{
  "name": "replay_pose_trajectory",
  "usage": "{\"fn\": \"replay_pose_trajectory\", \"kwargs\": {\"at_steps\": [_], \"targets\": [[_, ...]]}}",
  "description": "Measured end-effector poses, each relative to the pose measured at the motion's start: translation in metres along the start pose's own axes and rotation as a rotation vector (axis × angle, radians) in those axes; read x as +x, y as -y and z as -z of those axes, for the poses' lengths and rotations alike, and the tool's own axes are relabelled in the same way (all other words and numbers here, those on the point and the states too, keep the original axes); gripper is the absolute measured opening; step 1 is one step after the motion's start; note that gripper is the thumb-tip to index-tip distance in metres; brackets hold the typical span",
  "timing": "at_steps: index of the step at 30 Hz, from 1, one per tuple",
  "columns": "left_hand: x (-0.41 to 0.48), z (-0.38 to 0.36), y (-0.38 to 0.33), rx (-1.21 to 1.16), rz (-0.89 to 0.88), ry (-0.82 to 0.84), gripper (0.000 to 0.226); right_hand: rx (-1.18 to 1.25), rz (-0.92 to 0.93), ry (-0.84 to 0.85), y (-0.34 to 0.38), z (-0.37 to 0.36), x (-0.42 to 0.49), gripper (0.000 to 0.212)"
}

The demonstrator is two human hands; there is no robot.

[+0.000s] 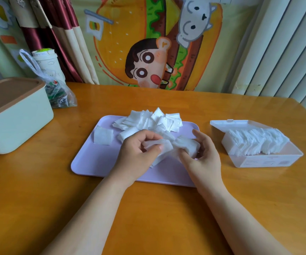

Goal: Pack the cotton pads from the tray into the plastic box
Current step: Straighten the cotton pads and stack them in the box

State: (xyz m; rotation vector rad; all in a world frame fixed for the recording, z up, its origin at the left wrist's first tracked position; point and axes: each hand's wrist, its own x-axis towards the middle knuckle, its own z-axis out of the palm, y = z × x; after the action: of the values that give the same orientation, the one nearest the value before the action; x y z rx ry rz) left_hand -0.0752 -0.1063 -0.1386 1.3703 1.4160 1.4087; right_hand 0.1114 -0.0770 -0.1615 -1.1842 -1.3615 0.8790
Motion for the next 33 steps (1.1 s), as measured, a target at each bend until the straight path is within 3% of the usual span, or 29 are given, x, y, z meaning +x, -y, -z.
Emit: {"fn": "replay_pose_trajectory", "kwargs": {"at_steps": [3,5,10,16,26,30,33], "targets": [[-0.005,-0.008,-0.002,-0.126,0.062,0.214,0.034,0.1,-0.058,0.033,-0.004,0.005,0.005,0.055],[-0.006,-0.011,0.001,-0.117,0.094,0.257,0.035,0.145,-0.084,0.099,-0.007,0.009,0.008,0.052],[-0.008,-0.016,0.005,-0.079,0.087,0.255,0.018,0.127,-0.107,0.257,-0.004,0.018,0.012,0.044],[-0.005,-0.016,0.012,-0.036,0.056,0.227,0.031,0.117,-0.119,0.3,-0.006,0.027,0.013,0.041],[-0.005,-0.017,0.012,-0.061,0.07,0.135,0.022,0.099,-0.096,0.416,0.002,0.032,0.011,0.036],[-0.004,-0.02,0.012,0.013,0.082,0.018,0.034,0.152,-0.121,0.515,0.002,0.033,0.012,0.055],[-0.003,-0.017,0.01,0.082,0.076,0.037,0.037,0.08,-0.084,0.468,-0.002,0.026,0.009,0.064]]}}
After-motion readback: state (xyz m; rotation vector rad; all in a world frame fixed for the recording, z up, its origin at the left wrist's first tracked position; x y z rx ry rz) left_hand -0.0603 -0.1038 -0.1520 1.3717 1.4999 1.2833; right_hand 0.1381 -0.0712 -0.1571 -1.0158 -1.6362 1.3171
